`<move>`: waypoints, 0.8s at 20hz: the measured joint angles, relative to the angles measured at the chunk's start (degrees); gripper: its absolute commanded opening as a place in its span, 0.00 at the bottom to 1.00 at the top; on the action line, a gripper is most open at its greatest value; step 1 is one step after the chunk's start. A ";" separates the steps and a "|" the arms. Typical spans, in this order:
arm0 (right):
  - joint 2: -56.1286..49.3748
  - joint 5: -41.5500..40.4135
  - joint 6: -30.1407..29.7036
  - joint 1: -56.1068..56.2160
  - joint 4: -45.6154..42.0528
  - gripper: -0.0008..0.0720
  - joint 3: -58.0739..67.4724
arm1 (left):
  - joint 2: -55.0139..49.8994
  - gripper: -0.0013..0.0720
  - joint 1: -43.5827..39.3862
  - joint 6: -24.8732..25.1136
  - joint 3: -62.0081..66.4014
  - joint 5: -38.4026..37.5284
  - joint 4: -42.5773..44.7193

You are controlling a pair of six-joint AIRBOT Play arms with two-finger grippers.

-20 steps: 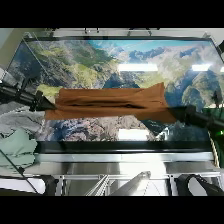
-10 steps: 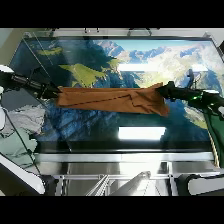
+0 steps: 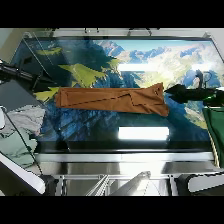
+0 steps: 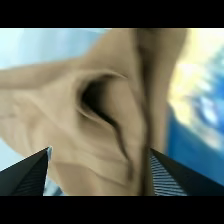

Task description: Fold the shirts.

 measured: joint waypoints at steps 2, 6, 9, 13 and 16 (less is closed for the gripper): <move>-1.18 0.70 1.68 -0.07 -2.78 0.95 0.33 | 3.45 0.02 -0.28 0.24 -2.78 1.31 0.02; -4.83 1.42 3.23 3.52 -2.54 0.63 0.63 | 10.73 0.01 -3.45 2.78 -10.67 4.39 0.02; -6.75 0.74 3.21 6.60 0.72 0.05 0.63 | 15.85 0.01 -8.20 4.55 -17.03 9.22 0.02; -7.37 1.42 2.62 8.04 4.70 0.05 0.74 | 19.12 0.01 -17.73 5.73 -22.88 17.40 0.44; -7.50 5.64 2.64 8.24 5.22 0.05 0.76 | 18.12 0.01 -26.58 5.88 -24.55 25.59 3.78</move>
